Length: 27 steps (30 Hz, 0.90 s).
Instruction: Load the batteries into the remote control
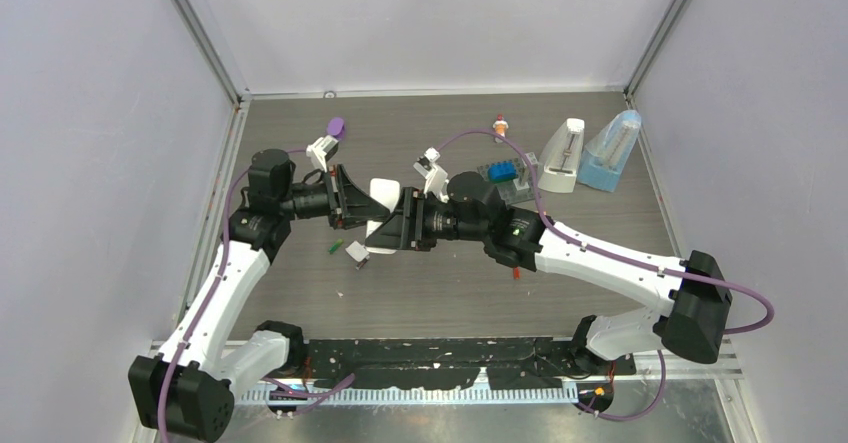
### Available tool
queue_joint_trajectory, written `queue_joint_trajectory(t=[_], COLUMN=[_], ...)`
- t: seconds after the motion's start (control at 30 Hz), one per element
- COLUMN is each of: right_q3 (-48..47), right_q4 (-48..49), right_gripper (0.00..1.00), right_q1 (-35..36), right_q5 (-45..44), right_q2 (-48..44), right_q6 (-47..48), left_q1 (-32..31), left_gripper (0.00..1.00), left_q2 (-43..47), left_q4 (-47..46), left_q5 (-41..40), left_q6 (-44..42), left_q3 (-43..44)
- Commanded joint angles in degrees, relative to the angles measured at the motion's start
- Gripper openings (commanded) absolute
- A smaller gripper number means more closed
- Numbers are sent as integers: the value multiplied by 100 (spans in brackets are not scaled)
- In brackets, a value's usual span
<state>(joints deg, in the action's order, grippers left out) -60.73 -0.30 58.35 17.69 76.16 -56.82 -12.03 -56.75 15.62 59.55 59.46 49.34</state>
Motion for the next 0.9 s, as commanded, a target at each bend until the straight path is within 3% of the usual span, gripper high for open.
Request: queue_joint_trajectory(t=[0.0, 0.27, 0.33, 0.4, 0.6, 0.87], right_q3=[-55, -2, 35, 85, 125, 461], right_q4=[334, 399, 456, 534, 553, 927], right_gripper=[54, 50, 53, 64, 82, 83], right_q1=[28, 28, 28, 28, 28, -66], right_q5=[116, 172, 196, 187, 85, -30], right_q2=[-39, -52, -92, -140, -267, -549], right_q6=[109, 119, 108, 87, 62, -218], left_q1=[-18, -19, -19, -20, -18, -19], left_gripper=[0, 0, 0, 0, 0, 0], left_q2=[82, 74, 64, 61, 106, 202], left_q4=[-160, -167, -184, -214, -372, -639], left_q5=[42, 45, 46, 48, 73, 139], left_q6=[-30, -30, -44, -48, -39, 7], left_q3=[48, 73, 75, 71, 49, -32])
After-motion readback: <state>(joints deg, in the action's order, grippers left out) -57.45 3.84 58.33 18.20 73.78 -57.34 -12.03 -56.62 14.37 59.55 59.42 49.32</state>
